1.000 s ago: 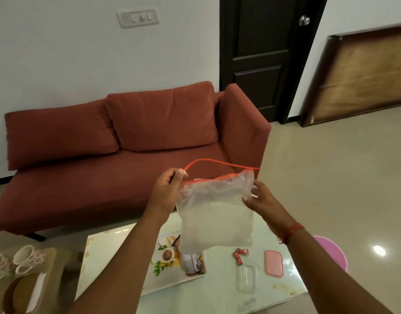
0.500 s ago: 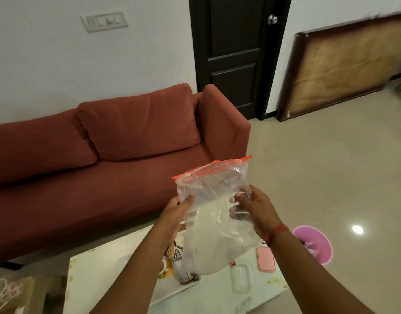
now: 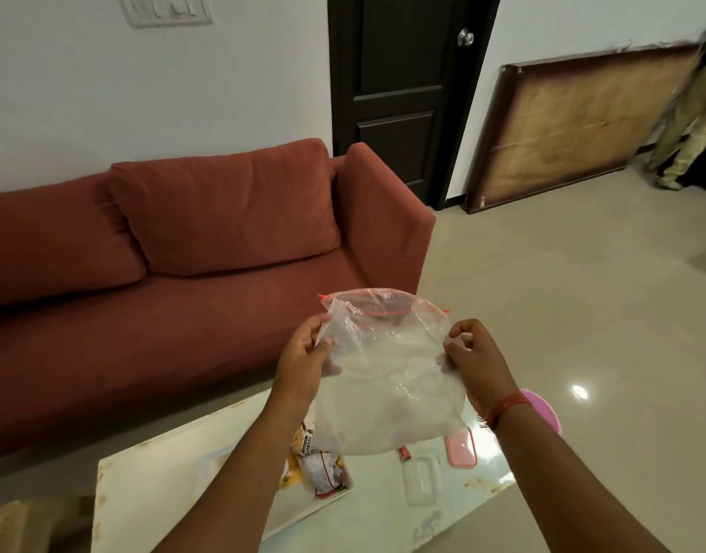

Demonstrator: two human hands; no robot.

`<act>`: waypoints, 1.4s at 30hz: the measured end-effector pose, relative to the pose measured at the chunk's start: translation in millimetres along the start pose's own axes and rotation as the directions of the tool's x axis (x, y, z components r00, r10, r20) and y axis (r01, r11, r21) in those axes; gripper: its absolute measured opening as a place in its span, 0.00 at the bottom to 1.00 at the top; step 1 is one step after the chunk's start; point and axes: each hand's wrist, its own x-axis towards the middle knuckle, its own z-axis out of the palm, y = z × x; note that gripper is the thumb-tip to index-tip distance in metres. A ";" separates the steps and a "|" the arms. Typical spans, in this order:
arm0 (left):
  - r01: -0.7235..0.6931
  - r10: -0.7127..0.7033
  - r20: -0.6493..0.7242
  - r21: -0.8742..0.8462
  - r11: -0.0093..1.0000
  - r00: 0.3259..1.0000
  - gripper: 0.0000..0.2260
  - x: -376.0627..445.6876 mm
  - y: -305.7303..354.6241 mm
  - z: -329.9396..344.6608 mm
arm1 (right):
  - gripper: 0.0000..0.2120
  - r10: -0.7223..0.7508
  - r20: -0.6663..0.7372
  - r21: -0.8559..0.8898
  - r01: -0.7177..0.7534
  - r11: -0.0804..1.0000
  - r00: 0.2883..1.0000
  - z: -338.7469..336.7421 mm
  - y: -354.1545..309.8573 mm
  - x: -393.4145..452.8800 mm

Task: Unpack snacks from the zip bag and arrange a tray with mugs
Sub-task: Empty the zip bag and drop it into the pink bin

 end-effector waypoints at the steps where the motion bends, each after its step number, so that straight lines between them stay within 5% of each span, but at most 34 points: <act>1: -0.001 0.001 0.021 -0.004 1.000 1.000 0.14 1.6 0.7 -4.1 | 0.05 0.000 0.074 0.004 -0.001 1.000 0.997 -0.1 -4.9 -2.9; 4: 0.010 -0.009 0.166 -0.007 1.000 0.986 0.10 8.9 1.1 -22.1 | 0.13 0.061 0.323 -0.002 -0.064 0.998 0.944 -3.2 -20.0 -12.6; 8: 0.022 -0.052 0.385 0.082 0.996 0.922 0.22 16.2 7.3 -44.3 | 0.27 0.062 0.361 -0.459 0.119 0.880 0.931 -7.1 -36.2 -24.3; 13: -0.272 0.100 0.347 0.491 0.828 0.933 0.06 28.6 16.5 -40.1 | 0.13 -0.033 0.324 -0.811 0.295 0.505 0.945 4.0 -49.1 -23.2; 18: -0.348 0.253 0.250 0.501 0.792 0.935 0.09 33.8 24.7 -35.4 | 0.09 -0.156 0.270 -0.824 0.312 0.472 0.950 2.0 -60.7 -19.5; 22: -0.319 0.188 0.318 0.430 0.845 0.929 0.09 21.9 38.5 -28.2 | 0.08 -0.061 0.352 -0.818 0.338 0.466 0.934 -5.9 -75.3 -20.2; 26: -0.431 0.254 0.406 0.440 0.787 0.878 0.07 17.3 55.5 -12.1 | 0.35 0.011 0.464 -0.739 0.380 0.557 0.886 8.9 -96.2 -32.9; 28: -0.489 0.296 0.444 0.420 0.765 0.846 0.07 16.6 65.7 -1.3 | 0.40 0.068 0.554 -0.715 0.432 0.550 0.830 27.2 -96.5 -36.9; 32: -0.511 0.355 0.417 0.361 0.780 0.837 0.03 17.7 82.3 13.8 | 0.15 0.045 0.479 -0.696 0.347 0.629 0.877 47.7 -78.8 -27.2; 36: -0.491 0.455 0.185 0.362 0.792 0.871 0.26 13.2 78.3 11.8 | 0.06 -0.004 0.360 -0.505 0.199 0.840 0.933 43.3 -69.3 -22.3; 39: -0.250 0.237 0.085 0.200 0.947 0.968 0.42 -0.3 61.0 19.9 | 0.06 -0.050 0.234 -0.333 0.129 0.934 0.971 40.0 -66.8 -20.6; 42: 0.081 -0.079 0.166 -0.009 0.997 0.983 0.44 -10.4 48.3 34.6 | 0.08 -0.018 0.165 -0.140 0.041 0.989 0.986 43.7 -63.4 -16.9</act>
